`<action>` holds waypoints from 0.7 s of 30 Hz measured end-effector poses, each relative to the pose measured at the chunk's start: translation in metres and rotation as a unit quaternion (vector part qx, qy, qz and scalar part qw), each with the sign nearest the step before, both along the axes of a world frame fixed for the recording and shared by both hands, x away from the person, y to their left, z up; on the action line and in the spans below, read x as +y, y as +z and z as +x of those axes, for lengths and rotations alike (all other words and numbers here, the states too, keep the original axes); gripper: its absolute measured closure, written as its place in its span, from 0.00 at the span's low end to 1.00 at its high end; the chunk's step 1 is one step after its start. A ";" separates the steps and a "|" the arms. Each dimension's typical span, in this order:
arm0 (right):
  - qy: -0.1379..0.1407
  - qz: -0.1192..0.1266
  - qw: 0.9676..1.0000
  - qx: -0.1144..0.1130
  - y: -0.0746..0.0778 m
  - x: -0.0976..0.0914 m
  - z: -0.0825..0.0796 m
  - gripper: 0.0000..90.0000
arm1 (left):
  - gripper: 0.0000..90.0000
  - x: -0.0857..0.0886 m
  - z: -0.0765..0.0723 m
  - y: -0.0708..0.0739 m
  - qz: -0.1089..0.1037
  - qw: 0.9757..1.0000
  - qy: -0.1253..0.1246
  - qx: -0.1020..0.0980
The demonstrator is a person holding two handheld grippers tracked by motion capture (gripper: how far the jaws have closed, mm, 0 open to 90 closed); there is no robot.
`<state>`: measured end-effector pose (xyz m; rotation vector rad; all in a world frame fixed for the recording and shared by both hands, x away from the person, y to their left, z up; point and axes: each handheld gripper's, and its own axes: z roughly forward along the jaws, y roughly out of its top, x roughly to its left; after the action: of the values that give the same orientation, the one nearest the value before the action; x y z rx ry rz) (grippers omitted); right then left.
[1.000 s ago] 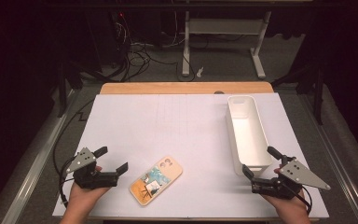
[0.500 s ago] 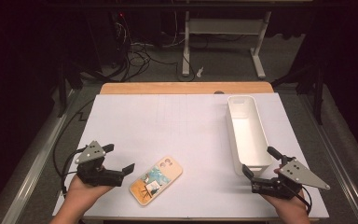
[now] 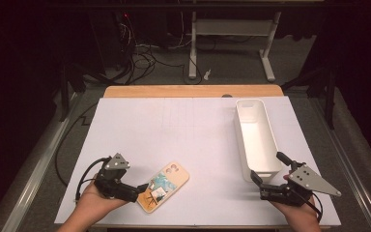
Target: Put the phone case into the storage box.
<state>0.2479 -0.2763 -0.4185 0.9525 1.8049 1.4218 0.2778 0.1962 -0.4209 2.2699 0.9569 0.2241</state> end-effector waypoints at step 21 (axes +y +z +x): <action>0.000 0.000 1.000 -0.002 0.000 -0.001 0.000 0.01 | 0.00 -0.049 0.006 -0.033 0.057 0.995 -0.053 0.055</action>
<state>0.2479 -0.2769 -0.4182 0.9492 1.8028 1.4216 0.2841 0.1474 -0.4539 2.4527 0.8950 0.1113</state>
